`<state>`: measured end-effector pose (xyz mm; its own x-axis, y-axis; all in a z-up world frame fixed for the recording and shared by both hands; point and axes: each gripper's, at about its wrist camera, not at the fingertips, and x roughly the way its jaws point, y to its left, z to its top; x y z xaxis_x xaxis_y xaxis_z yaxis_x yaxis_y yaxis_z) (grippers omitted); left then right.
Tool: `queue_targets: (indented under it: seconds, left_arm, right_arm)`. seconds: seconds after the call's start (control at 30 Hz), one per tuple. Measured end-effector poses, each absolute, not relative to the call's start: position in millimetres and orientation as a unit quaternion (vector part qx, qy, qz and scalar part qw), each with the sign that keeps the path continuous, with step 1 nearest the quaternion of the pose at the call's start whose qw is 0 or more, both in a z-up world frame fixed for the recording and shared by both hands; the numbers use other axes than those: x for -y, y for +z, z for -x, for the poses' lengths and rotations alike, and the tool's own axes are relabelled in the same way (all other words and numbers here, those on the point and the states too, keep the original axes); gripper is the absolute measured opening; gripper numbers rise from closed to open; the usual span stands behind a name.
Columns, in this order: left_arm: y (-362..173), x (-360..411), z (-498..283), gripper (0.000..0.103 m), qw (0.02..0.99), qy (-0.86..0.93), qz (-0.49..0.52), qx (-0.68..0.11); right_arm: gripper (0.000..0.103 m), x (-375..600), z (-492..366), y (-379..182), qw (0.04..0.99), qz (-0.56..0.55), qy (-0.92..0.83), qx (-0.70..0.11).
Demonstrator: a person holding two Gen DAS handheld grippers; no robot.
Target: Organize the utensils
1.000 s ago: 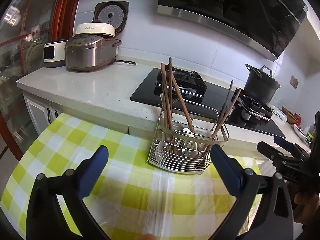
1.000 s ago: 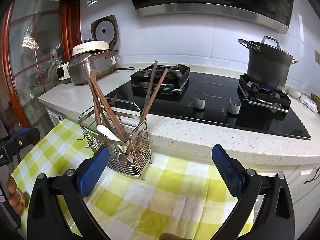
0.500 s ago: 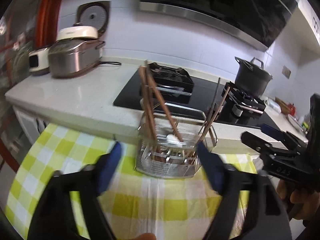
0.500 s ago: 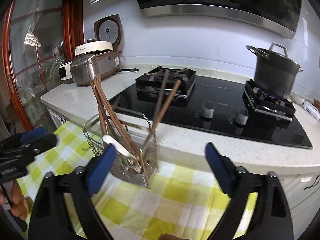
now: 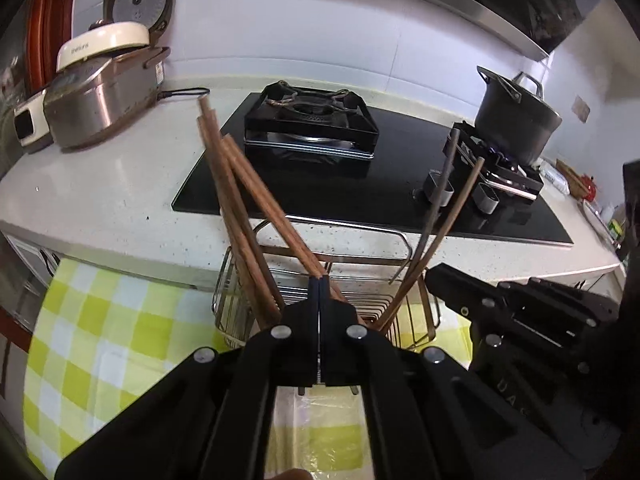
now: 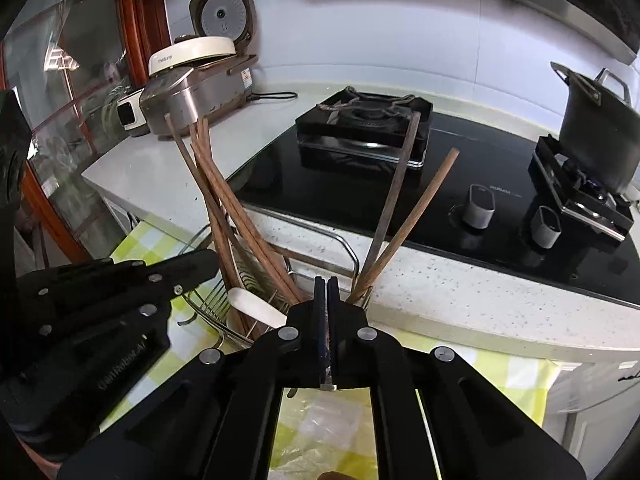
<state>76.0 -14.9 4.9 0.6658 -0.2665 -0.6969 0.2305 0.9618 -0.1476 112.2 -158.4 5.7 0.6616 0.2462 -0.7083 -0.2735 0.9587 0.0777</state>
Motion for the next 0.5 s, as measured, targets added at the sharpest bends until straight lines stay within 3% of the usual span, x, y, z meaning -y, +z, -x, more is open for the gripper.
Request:
queue_targets:
  seconds: [0.5]
  left_arm:
    - [-5.8,8.8,-78.5,0.000,0.911,-0.138,0.022,-0.388]
  right_arm:
    - [0.005,159.7,-118.8,2.4,0.911,0.018,0.144,-0.386]
